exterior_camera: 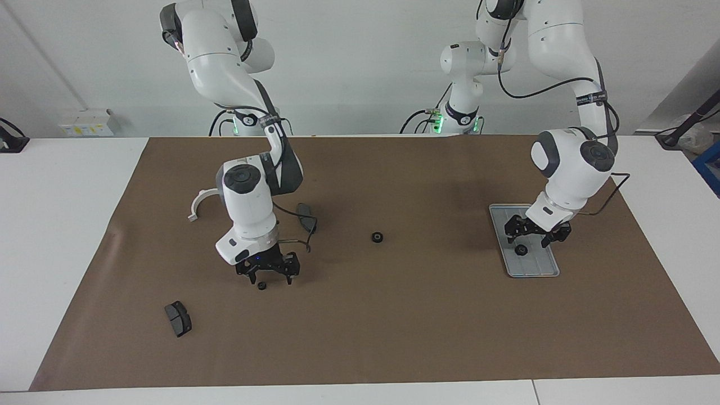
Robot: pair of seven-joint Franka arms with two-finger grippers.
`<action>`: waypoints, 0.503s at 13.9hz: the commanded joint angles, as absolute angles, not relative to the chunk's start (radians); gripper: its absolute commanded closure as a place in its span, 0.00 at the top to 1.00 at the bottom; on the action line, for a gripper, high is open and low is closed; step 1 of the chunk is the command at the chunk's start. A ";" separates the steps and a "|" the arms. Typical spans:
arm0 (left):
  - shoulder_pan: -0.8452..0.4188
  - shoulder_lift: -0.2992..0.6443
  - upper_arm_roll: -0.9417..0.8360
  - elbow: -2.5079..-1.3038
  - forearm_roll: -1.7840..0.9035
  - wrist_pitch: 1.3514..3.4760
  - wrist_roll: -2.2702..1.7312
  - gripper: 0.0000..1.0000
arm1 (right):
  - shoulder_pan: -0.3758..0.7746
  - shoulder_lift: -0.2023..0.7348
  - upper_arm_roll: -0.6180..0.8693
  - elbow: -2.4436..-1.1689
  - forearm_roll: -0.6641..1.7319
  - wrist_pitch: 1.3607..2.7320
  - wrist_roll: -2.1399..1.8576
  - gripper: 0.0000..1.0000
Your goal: Pick bearing gear from pile to tray
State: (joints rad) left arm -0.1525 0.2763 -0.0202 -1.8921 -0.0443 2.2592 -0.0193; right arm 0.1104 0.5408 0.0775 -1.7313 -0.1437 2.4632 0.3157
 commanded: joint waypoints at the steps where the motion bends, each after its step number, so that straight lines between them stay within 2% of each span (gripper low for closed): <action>1: -0.300 0.279 -0.003 -1.873 -0.046 2.227 -0.219 0.73 | 0.094 0.535 0.092 -1.752 -0.146 2.458 0.291 0.91; 3: -0.412 0.279 -0.005 -1.884 -0.046 2.232 -0.399 0.49 | 0.094 0.535 0.094 -1.749 -0.144 2.459 0.296 0.82; 4: -0.463 0.281 -0.006 -1.884 -0.046 2.243 -0.460 0.43 | 0.094 0.535 0.094 -1.749 -0.144 2.460 0.295 0.74; 6: -0.555 0.308 -0.003 -1.870 -0.048 2.253 -0.546 0.39 | 0.094 0.537 0.094 -1.749 -0.144 2.465 0.298 0.60; 7: -0.580 0.330 -0.003 -1.867 -0.048 2.279 -0.567 0.39 | 0.094 0.537 0.094 -1.749 -0.144 2.467 0.298 0.59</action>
